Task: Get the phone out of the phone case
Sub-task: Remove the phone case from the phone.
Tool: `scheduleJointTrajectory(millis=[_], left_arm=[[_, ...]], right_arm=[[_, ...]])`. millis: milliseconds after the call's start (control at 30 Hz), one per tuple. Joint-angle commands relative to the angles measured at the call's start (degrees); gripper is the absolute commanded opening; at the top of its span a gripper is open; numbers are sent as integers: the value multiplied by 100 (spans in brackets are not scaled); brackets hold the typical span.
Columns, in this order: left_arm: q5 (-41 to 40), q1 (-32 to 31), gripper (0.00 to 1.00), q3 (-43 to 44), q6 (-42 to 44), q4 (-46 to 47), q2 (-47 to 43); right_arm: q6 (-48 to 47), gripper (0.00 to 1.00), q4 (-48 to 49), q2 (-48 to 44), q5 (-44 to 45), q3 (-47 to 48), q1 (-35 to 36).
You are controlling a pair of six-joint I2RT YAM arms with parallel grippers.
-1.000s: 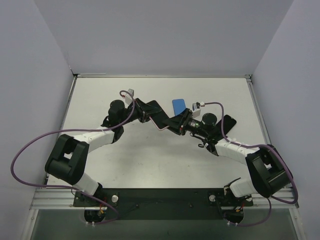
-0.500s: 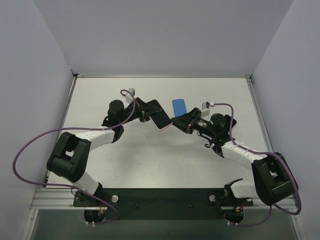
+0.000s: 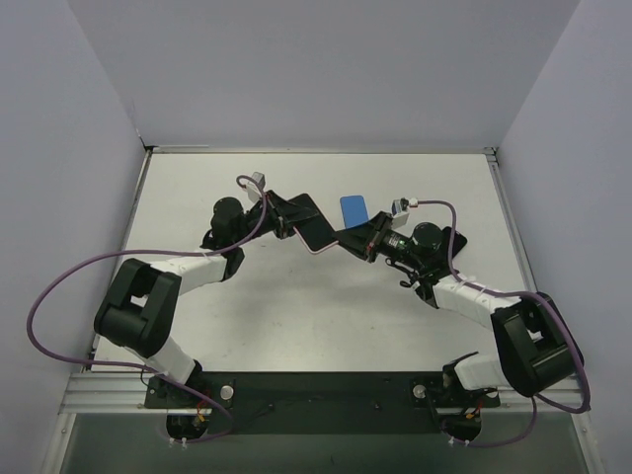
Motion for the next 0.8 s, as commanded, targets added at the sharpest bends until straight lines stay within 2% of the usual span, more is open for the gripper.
scheduleJointTrajectory(millis=[0, 133, 200, 300, 400, 533, 767], left_arm=[[43, 0, 0, 266, -189, 1185, 1], [17, 0, 0, 363, -364, 1861, 45], [-106, -9, 0, 345, -628, 2580, 63], [-299, -70, 0, 407, -822, 3180, 20], [-501, -184, 0, 521, -761, 3383, -103], [-774, -308, 0, 732, -839, 3954, -148], [-1046, -563, 0, 1207, -962, 4595, -95]], right_arm=[[831, 0, 1465, 219, -24, 119, 62], [1561, 0, 2133, 325, 73, 269, 54], [1756, 0, 2187, 273, 126, 356, 62], [2037, 0, 2196, 185, 231, 488, 54], [2467, 0, 2502, 202, 415, 541, 62], [3294, 0, 3407, 536, 750, 717, 97], [3444, 0, 3409, 633, 917, 928, 264]])
